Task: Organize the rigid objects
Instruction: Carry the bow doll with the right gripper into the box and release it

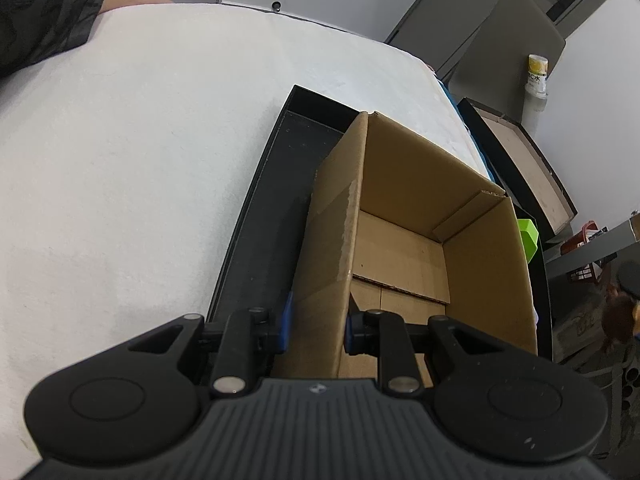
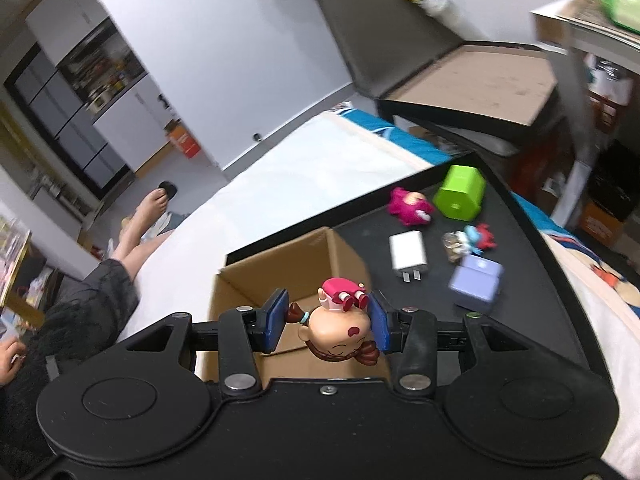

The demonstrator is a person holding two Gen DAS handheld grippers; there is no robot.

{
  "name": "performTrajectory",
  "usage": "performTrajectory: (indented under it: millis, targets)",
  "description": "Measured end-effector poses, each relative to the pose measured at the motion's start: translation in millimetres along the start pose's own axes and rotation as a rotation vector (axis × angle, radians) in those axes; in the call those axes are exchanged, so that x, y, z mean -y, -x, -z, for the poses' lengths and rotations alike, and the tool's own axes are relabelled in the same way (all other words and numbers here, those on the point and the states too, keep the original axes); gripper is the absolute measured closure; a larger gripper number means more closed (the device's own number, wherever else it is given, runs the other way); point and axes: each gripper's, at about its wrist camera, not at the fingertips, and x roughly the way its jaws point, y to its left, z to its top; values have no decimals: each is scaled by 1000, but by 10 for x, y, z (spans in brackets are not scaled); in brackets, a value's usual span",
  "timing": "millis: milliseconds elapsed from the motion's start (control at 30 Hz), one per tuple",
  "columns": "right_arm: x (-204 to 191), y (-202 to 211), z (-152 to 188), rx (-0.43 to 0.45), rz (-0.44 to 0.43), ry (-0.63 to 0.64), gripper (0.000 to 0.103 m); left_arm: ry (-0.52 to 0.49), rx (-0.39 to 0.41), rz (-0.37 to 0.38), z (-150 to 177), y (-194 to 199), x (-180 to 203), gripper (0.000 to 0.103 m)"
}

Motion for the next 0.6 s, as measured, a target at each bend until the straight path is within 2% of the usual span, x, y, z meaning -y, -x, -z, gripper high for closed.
performTrajectory:
  millis: [600]
  targets:
    - [-627,-759,-143,-174,-32,103,60,36,-17,22,-12,-35,18,80]
